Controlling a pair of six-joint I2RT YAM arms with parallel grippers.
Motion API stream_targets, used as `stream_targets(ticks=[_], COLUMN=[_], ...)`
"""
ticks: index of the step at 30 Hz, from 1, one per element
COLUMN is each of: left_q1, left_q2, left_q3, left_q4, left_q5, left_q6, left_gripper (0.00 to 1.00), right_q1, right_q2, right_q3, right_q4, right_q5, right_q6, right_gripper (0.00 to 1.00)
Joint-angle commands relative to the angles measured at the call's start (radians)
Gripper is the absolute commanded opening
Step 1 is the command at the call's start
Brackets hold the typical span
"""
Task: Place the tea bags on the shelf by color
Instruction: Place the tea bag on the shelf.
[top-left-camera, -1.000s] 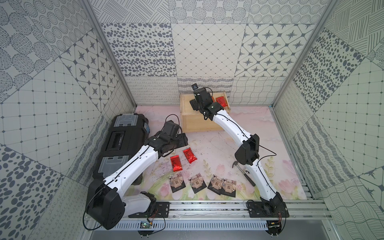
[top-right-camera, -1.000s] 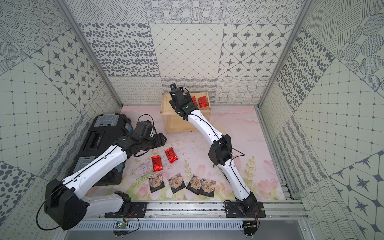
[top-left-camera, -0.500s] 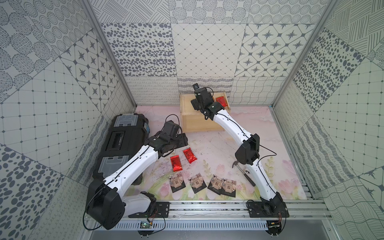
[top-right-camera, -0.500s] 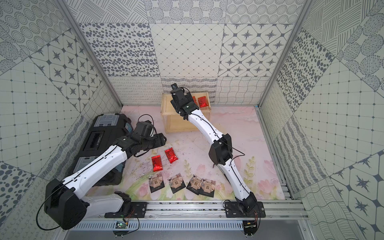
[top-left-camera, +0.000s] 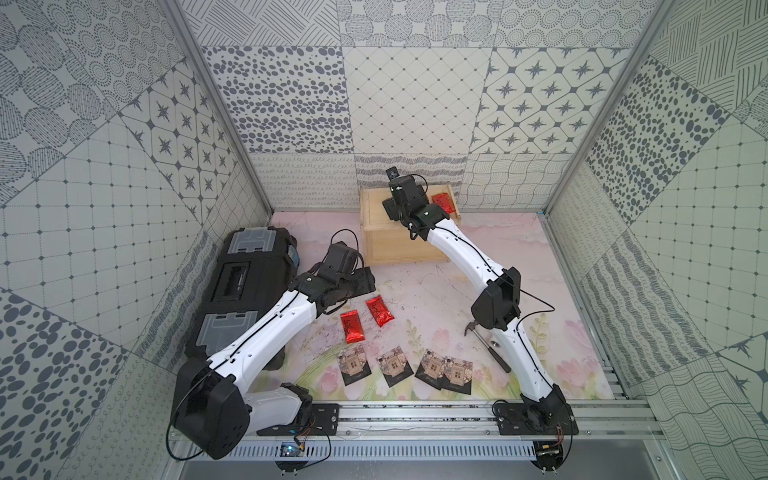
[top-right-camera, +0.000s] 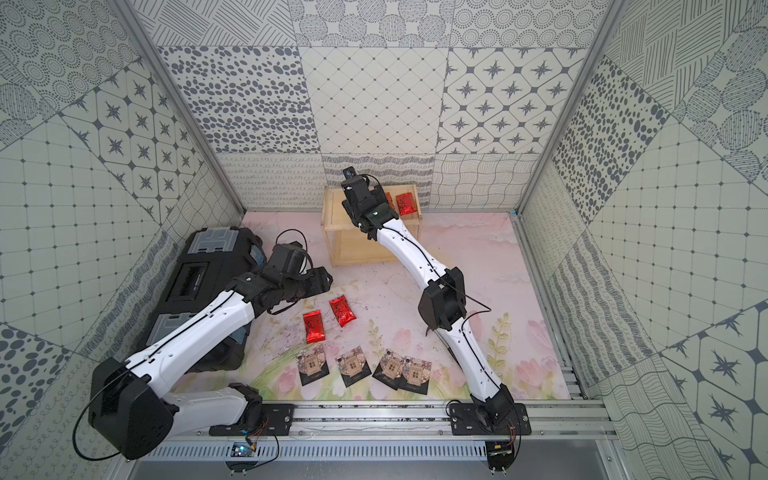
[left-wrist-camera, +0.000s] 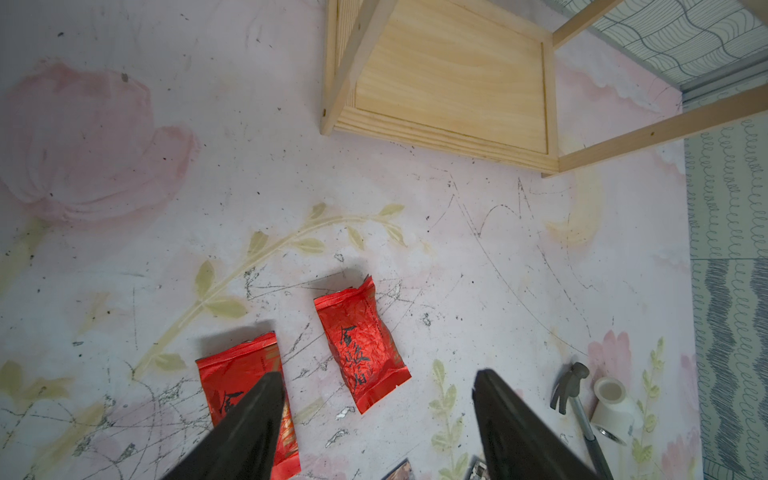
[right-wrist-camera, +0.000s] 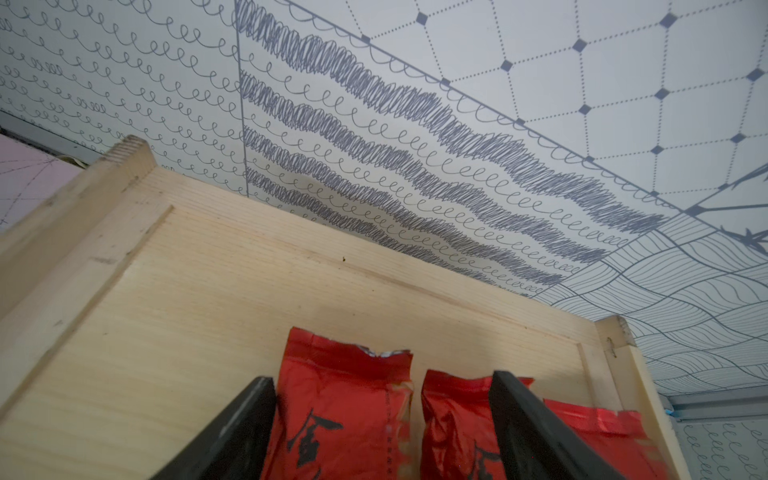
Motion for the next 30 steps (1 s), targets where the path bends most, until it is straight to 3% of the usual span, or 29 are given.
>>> stream_targets(ticks=[1, 8, 13, 17, 22, 27, 30], left_q1=[0.001, 0.001, 0.002, 0.010, 0.057, 0.094, 0.097], left_q2=[-0.012, -0.018, -0.035, -0.069, -0.124, -0.146, -0.140], left_q3=[-0.004, -0.004, -0.013, -0.037, -0.079, -0.101, -0.100], left_q4=[0.013, 0.009, -0.008, -0.034, -0.056, -0.073, -0.078], left_q5=[0.008, 0.006, 0.005, -0.015, 0.004, 0.018, 0.026], left_q6=[0.001, 0.003, -0.011, -0.023, -0.023, -0.036, -0.043], left_gripper=[0.76, 0.76, 0.76, 0.76, 0.71, 0.71, 0.72], right_q1=[-0.002, 0.006, 0.045, 0.096, 0.198, 0.251, 0.281], right_q2=[-0.066, -0.085, -0.201, -0.385, -0.634, -0.644, -0.580], right_q3=[-0.011, -0.009, -0.093, -0.404, -0.952, -1.163, -1.200], right_q4=[0.029, 0.029, 0.015, 0.042, 0.257, 0.298, 0.305], right_q5=[0.022, 0.010, -0.095, -0.190, -0.283, -0.373, -0.442], right_q6=[0.006, 0.004, 0.026, 0.067, 0.165, 0.336, 0.404], right_gripper=[0.86, 0.86, 0.85, 0.82, 0.81, 0.78, 0.76])
